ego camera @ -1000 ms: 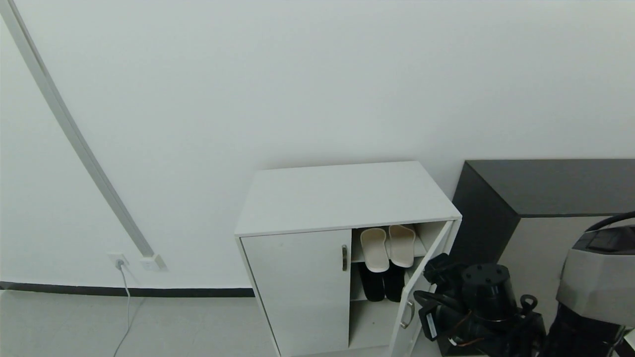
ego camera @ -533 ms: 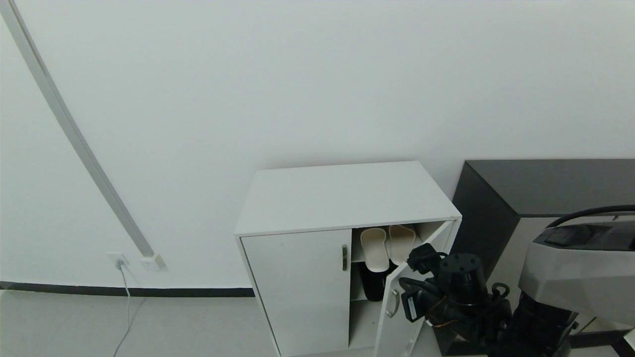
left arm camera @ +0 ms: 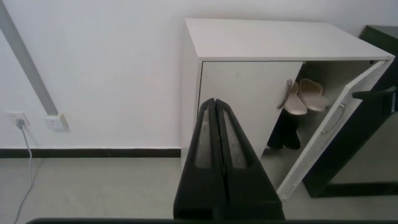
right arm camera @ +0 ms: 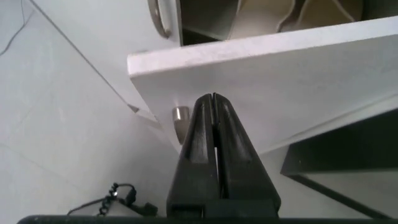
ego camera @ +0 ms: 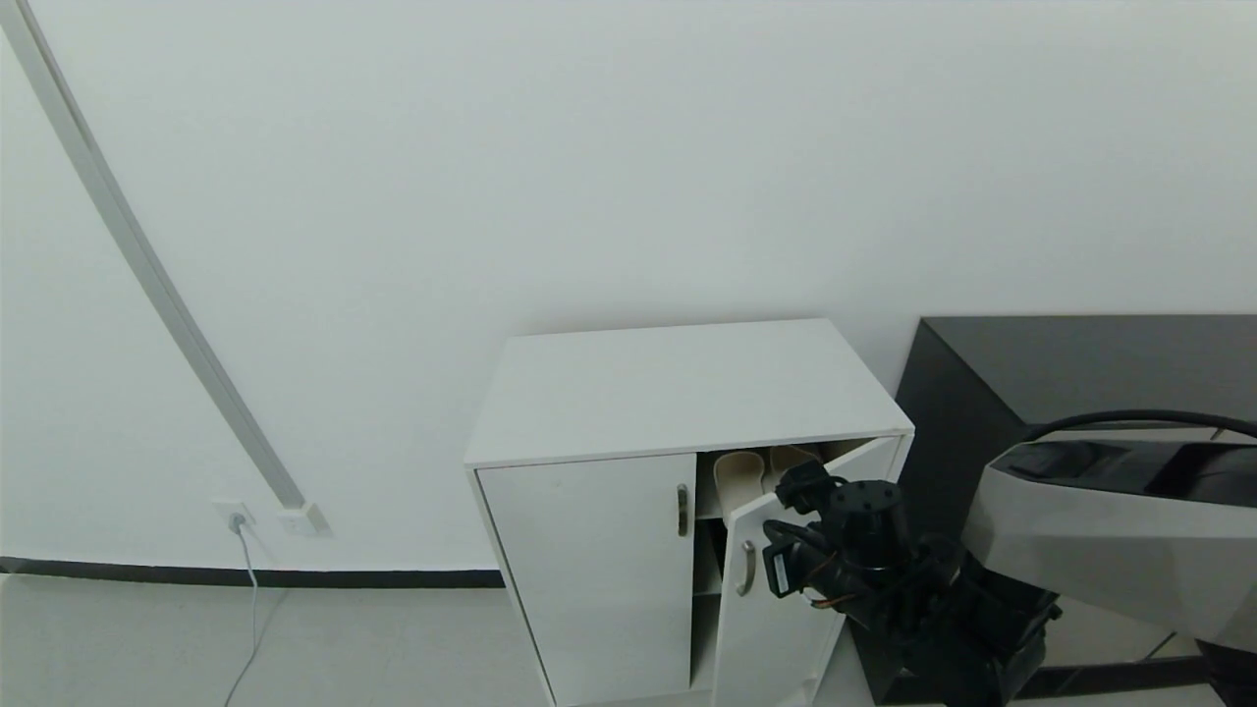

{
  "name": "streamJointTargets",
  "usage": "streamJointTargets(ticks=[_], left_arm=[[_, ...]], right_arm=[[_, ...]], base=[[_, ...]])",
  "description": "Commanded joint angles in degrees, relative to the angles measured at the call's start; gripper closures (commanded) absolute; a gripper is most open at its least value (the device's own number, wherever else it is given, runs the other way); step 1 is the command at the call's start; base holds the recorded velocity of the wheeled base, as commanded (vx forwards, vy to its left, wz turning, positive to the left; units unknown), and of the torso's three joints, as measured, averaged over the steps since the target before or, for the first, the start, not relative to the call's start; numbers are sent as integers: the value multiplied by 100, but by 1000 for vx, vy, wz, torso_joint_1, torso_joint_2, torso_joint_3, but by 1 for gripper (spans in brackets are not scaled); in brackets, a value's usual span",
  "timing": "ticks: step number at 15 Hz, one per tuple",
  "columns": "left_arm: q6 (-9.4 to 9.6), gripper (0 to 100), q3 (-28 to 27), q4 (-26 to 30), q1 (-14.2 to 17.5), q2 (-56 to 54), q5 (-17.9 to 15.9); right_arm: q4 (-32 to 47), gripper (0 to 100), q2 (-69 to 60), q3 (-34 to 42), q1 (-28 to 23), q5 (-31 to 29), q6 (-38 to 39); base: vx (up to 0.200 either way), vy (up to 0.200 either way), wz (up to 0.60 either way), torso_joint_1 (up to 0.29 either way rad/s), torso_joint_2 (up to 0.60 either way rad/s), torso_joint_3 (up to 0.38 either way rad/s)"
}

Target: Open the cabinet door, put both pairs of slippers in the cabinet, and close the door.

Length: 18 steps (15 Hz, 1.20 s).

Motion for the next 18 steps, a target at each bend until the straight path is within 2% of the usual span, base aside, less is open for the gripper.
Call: streamJointTargets(ticks=[1, 14, 18], left_arm=[[7, 100, -7, -1, -4, -2, 1], [-1, 100, 2, -1, -4, -2, 1], [-1, 100, 2, -1, -4, -2, 1]], right_arm=[[8, 100, 187, -246, -46, 1, -2], [183, 100, 855, -1609, -204, -26, -11], [517, 100, 943, -2022, -301, -26, -29]], base=[[0, 0, 0, 0, 0, 0], [0, 0, 0, 0, 0, 0], [0, 0, 0, 0, 0, 0]])
